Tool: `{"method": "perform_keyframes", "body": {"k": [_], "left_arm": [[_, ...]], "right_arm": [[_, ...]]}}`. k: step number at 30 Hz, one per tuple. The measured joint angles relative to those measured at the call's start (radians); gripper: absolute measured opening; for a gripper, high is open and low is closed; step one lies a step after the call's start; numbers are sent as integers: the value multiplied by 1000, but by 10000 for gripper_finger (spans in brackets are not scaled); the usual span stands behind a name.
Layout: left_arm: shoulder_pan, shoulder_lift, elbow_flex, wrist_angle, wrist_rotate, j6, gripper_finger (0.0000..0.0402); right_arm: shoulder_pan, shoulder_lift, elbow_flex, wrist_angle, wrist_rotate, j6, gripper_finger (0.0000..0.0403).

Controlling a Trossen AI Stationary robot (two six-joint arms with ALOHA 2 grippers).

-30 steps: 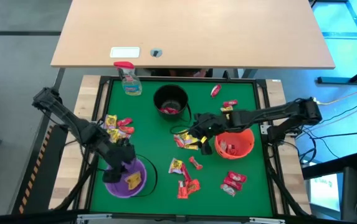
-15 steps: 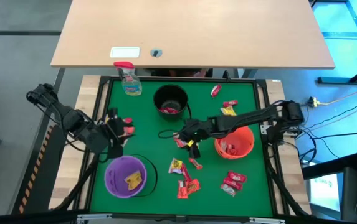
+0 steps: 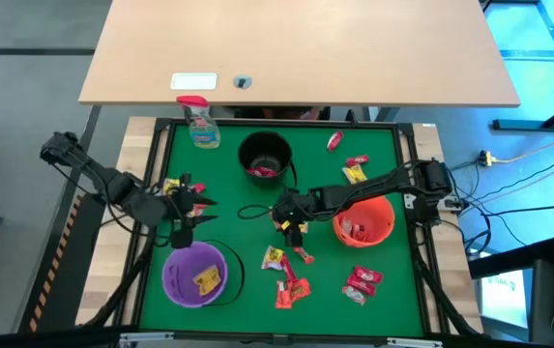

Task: Sort candy
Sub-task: Put the orange candy into the orange bucket

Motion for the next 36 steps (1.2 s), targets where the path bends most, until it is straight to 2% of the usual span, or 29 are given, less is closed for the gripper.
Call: {"method": "perform_keyframes", "body": {"k": [6,9,13,25,31,36], "left_arm": [[64,-56,-129,316,86,136,156],[96,-57,-189,402,135,149,156],[123,-57,-226,464,134,147,156],[146,-57,-231,520,124,205,156],[148,-50,-231,530,45,244,156],[148,-50,-231,529,17,244,156]], "right_arm": [[0,0,0,-6,106,81,232],[0,0,0,-5,120,110,232],[0,0,0,-7,121,129,232],[0,30,-37,24,121,163,232],[0,105,-33,96,80,166,232],[1,104,-32,91,85,184,232]]}}
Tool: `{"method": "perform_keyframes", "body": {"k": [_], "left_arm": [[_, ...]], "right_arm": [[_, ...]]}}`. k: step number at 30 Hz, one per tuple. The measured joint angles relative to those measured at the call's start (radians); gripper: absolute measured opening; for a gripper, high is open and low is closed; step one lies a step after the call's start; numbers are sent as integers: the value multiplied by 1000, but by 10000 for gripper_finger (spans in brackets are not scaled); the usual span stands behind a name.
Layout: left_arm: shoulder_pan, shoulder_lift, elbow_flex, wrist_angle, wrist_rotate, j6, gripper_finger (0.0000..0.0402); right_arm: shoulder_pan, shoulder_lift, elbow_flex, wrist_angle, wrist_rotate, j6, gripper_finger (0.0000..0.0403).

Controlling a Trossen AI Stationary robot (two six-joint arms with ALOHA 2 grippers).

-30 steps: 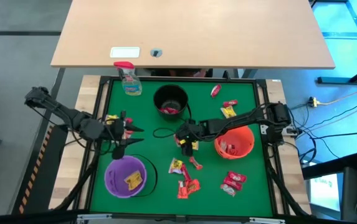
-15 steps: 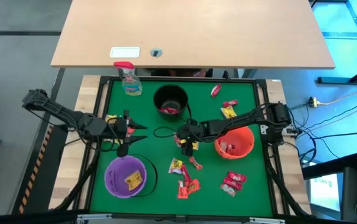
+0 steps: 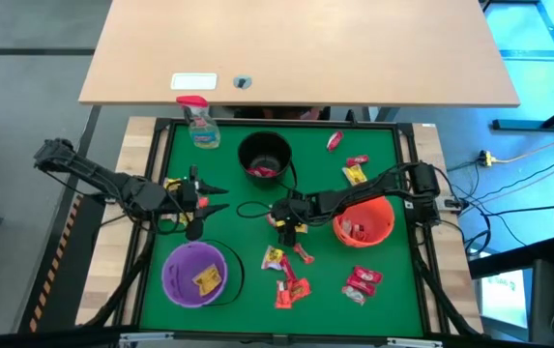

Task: Sort candy
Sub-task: Put the orange candy into the orange bucket

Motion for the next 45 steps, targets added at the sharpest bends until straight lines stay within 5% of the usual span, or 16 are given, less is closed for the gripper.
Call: {"method": "perform_keyframes", "body": {"k": [6,18,22,26,36,45], "left_arm": [[0,0,0,-1,-1,4,156],[0,0,0,-1,-1,3,156],[0,0,0,-1,-1,0,156],[0,0,0,-1,-3,-14,156],[0,0,0,-1,-10,-49,156],[0,0,1,68,-11,-18,156]], "right_arm": [[-1,-34,-5,-8,1,1,214],[-1,-95,-4,5,-63,1,49],[-1,-96,-4,5,-80,7,27],[-1,-80,-3,9,-55,6,54],[-1,-74,-3,71,-8,29,196],[-1,8,1,49,46,30,210]]}}
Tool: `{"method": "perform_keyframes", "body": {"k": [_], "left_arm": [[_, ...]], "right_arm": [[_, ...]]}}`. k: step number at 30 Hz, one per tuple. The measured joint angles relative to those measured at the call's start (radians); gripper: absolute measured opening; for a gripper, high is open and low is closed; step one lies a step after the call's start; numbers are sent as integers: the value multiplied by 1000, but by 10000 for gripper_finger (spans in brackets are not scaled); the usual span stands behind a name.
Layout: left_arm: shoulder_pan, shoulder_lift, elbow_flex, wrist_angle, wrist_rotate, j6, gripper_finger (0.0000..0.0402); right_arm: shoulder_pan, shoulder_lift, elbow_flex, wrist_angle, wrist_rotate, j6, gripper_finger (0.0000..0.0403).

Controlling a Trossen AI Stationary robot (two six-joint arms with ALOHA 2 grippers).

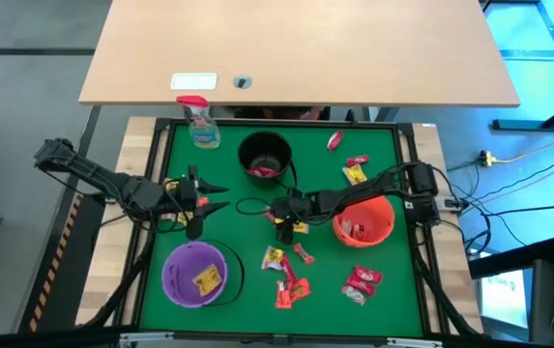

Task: Sort candy
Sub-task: Put the orange candy into the orange bucket

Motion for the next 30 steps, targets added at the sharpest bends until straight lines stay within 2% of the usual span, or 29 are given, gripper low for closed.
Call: {"method": "perform_keyframes", "body": {"k": [5,12,18,23,30], "left_arm": [[0,0,0,6,0,0,156],[0,0,0,6,0,0,156],[0,0,0,5,0,0,156],[0,0,0,5,0,-27,156],[0,0,0,5,0,-30,156]], "right_arm": [[1,10,0,1,25,25,179],[1,7,9,-2,34,22,105],[1,9,55,-34,-1,4,55],[1,9,142,-167,-32,-6,40],[8,9,308,-452,-72,-47,37]]}}
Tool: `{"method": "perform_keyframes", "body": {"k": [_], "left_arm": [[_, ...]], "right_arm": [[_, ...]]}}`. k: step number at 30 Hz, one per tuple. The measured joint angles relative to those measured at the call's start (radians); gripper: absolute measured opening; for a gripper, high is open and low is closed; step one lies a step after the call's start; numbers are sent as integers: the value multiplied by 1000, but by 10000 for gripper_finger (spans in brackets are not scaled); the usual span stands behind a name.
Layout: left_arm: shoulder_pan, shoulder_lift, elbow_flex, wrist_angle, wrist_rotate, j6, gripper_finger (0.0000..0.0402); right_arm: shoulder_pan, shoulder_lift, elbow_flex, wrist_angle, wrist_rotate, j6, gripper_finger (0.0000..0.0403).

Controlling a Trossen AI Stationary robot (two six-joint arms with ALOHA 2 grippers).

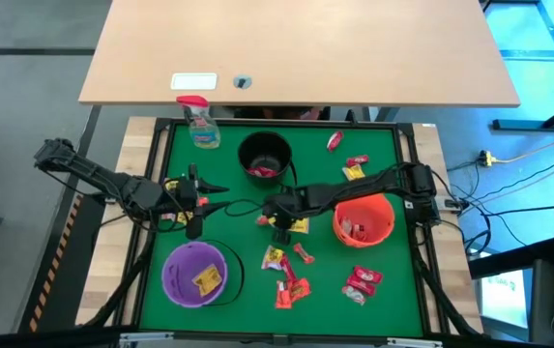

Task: Sort candy
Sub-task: Put the orange candy into the orange bucket

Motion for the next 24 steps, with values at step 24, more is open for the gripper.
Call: {"method": "perform_keyframes", "body": {"k": [24], "left_arm": [[0,0,0,-1,18,0,156]], "right_arm": [[195,-121,569,-1012,7,-15,37]]}}
